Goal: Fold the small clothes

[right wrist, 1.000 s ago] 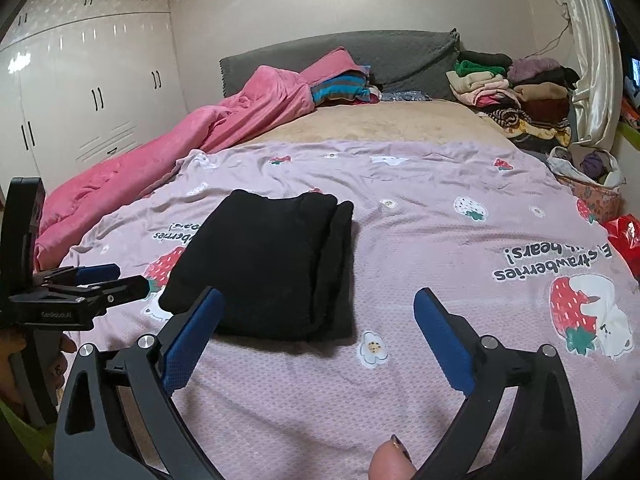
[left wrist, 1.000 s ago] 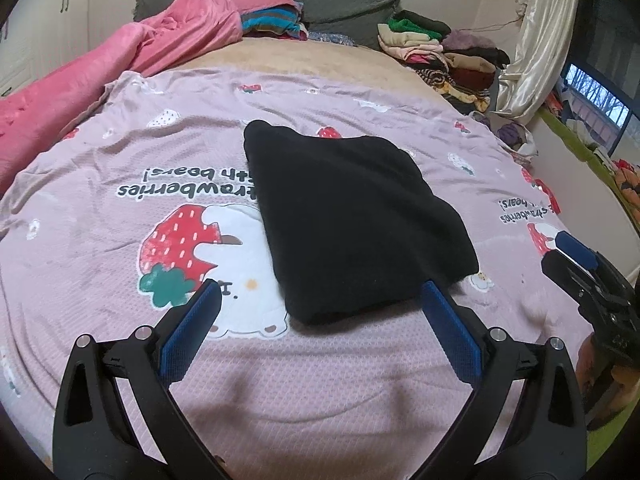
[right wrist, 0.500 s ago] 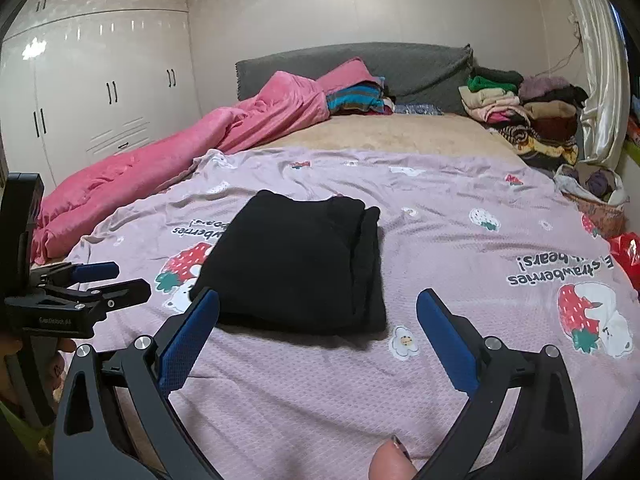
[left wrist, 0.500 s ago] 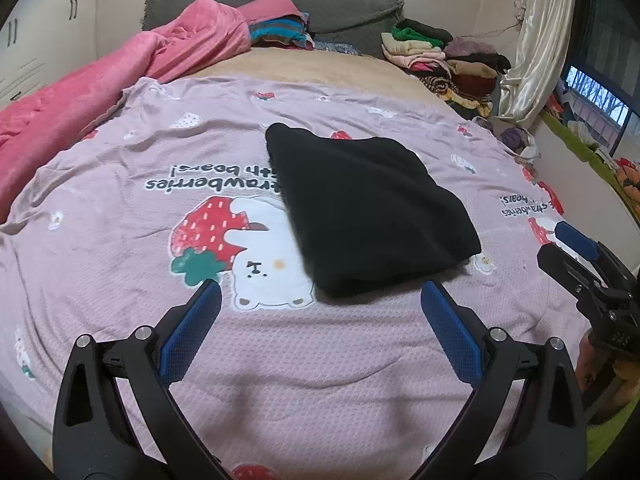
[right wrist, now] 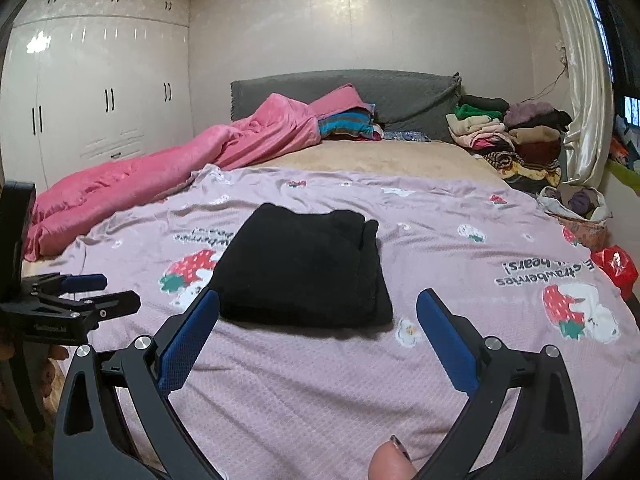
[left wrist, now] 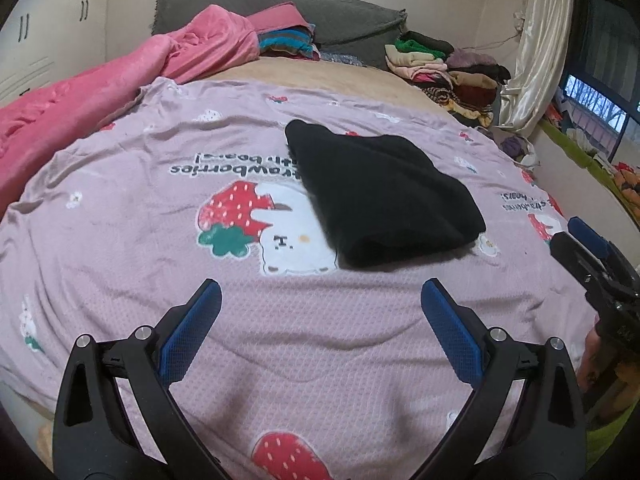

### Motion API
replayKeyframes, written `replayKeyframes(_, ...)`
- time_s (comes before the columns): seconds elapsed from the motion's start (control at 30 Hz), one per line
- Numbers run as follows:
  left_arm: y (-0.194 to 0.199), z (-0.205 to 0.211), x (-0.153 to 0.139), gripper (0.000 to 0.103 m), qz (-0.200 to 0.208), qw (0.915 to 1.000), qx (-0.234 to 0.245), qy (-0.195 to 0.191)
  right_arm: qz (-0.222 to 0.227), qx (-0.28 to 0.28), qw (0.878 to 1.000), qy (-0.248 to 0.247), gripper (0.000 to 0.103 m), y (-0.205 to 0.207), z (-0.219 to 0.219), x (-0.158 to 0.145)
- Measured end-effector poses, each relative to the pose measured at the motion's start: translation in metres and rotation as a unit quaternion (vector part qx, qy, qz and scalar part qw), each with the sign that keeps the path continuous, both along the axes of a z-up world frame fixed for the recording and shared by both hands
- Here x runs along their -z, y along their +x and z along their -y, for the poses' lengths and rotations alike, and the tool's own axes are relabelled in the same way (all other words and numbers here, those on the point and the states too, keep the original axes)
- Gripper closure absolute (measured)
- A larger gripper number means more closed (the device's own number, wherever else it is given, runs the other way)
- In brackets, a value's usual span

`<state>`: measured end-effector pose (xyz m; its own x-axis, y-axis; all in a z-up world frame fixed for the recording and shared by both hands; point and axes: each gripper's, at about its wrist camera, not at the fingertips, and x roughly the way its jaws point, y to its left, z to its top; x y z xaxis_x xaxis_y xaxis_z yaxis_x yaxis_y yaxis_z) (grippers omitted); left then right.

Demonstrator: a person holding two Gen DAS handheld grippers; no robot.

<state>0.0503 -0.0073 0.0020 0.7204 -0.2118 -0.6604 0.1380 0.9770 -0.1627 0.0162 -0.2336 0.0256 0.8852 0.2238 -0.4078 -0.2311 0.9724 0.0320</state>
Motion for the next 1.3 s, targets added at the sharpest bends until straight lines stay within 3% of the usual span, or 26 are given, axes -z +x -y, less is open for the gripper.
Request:
replayKeyframes(0.43,-0.008,0.002,0.025,0.01,-0.001,1.0,0.004,-0.001,-0.029,0.062,0.998,-0.002,0.004,-0.027,0.001,0.047)
replayKeyframes(0.63,-0.009,0.005,0.035,0.01,-0.007,0.9999,0.008,0.007,-0.075,0.067,0.995,0.005,0.004,-0.018,0.002,0.065)
replayKeyframes(1.3,-0.009,0.003,0.035,0.01,-0.005,0.9999,-0.002,0.013,-0.08,0.071,0.994,0.001,0.004,-0.017,0.003,0.068)
